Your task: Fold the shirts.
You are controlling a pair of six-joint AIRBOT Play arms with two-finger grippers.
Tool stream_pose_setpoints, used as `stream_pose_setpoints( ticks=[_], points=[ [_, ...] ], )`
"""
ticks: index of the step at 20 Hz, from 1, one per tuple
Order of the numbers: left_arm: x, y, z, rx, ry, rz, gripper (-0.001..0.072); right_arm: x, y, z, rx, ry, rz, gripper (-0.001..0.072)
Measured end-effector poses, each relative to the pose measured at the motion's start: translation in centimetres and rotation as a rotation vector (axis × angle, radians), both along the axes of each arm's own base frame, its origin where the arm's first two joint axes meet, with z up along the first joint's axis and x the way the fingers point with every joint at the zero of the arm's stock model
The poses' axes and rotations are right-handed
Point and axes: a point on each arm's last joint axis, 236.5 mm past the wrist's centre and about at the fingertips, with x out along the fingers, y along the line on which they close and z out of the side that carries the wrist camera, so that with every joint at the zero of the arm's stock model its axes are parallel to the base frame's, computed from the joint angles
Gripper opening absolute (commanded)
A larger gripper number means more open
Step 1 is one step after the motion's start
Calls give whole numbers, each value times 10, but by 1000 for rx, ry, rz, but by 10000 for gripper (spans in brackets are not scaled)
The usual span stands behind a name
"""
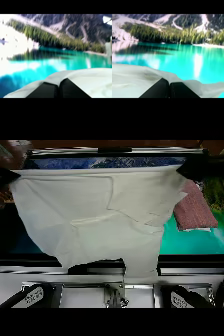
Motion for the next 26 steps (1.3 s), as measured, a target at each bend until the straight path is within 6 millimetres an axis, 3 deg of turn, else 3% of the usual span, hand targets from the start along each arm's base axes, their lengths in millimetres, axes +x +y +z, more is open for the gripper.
stream_pose_setpoints(
  ticks=[3,5,8,9,10,11,12,14,16,18,20,23,26],
  points=[
    [38,-2,-80,-49,153,-6,35,58,15,-86,134,152,-23,59],
    [61,-9,-120,-85,205,4,34,93,23,-123,238,171,-70,61],
    [85,-24,-165,-157,261,17,35,122,29,-165,328,204,-128,85],
    [88,-30,-177,-171,284,13,96,126,31,-174,344,215,-136,95],
    [90,-34,-186,-183,300,10,329,128,33,-182,354,227,-139,330],
    [91,-36,-192,-197,311,11,524,128,36,-183,361,230,-136,578],
    [91,-36,-195,-203,326,6,563,128,36,-180,368,225,-127,583],
    [86,-32,-189,-231,355,-13,560,123,27,-165,352,205,-99,582],
    [75,-18,-178,-254,402,-25,492,112,11,-140,323,179,-75,582],
    [55,-2,-166,-241,456,-45,451,90,-19,-119,240,174,-72,582],
    [23,16,-165,-166,531,-58,451,61,-52,-107,131,207,-81,582],
    [-33,31,-181,-53,642,-51,452,15,-96,-105,-10,305,-111,581],
    [-95,18,-218,-45,742,-71,452,-18,-119,-111,-65,401,-133,582]
  ],
)
